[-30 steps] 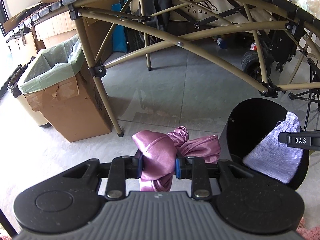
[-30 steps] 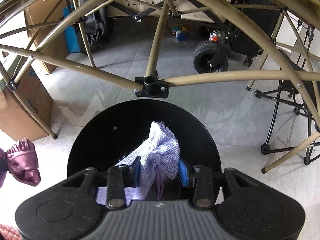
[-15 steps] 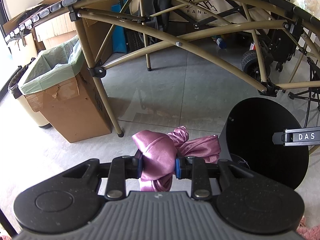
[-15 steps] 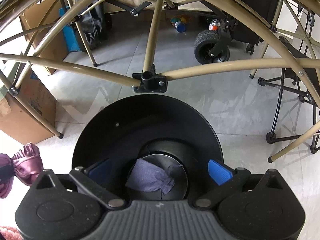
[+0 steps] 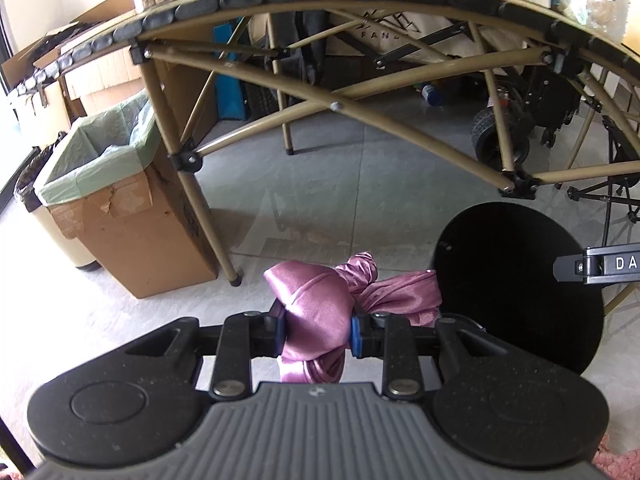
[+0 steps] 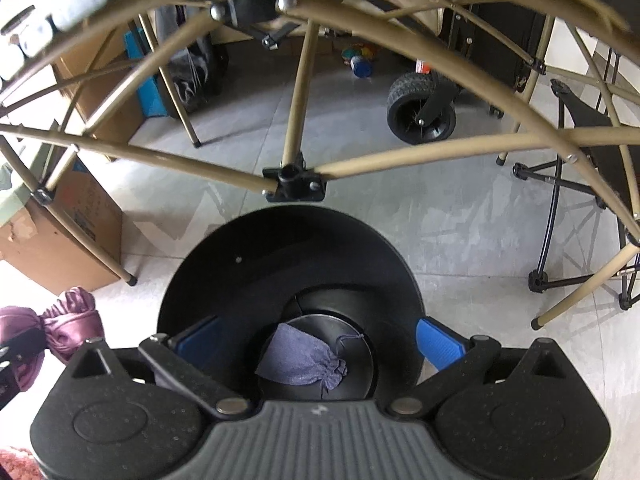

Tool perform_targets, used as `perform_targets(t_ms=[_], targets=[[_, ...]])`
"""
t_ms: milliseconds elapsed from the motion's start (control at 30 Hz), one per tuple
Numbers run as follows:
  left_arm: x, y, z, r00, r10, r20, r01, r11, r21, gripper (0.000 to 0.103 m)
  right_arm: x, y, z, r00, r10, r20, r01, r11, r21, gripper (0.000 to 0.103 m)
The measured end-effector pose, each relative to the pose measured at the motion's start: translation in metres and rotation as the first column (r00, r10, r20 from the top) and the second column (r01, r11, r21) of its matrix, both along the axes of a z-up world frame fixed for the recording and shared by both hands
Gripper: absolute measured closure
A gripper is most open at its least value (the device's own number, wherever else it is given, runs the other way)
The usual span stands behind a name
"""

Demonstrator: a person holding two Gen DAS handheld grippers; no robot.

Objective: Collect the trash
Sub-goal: 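Open the right gripper to drop the lavender pouch into the bin, then move the left gripper over the bin and open it to drop the bow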

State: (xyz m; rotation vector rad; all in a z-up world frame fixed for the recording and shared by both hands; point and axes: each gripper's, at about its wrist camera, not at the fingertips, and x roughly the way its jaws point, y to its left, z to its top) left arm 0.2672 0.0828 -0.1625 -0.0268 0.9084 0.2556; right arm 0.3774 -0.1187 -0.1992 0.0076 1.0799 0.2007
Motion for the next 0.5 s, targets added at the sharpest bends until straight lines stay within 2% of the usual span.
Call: perform_targets(t_ms=[500], targets=[[0.016, -0.068, 0.015, 0.991, -0.129, 0.029, 0.129, 0.992, 0.002, 0.074, -0.012, -0.059, 0.025, 0.992, -0.107, 0.063, 0.105, 0.994, 0.034, 0.000]])
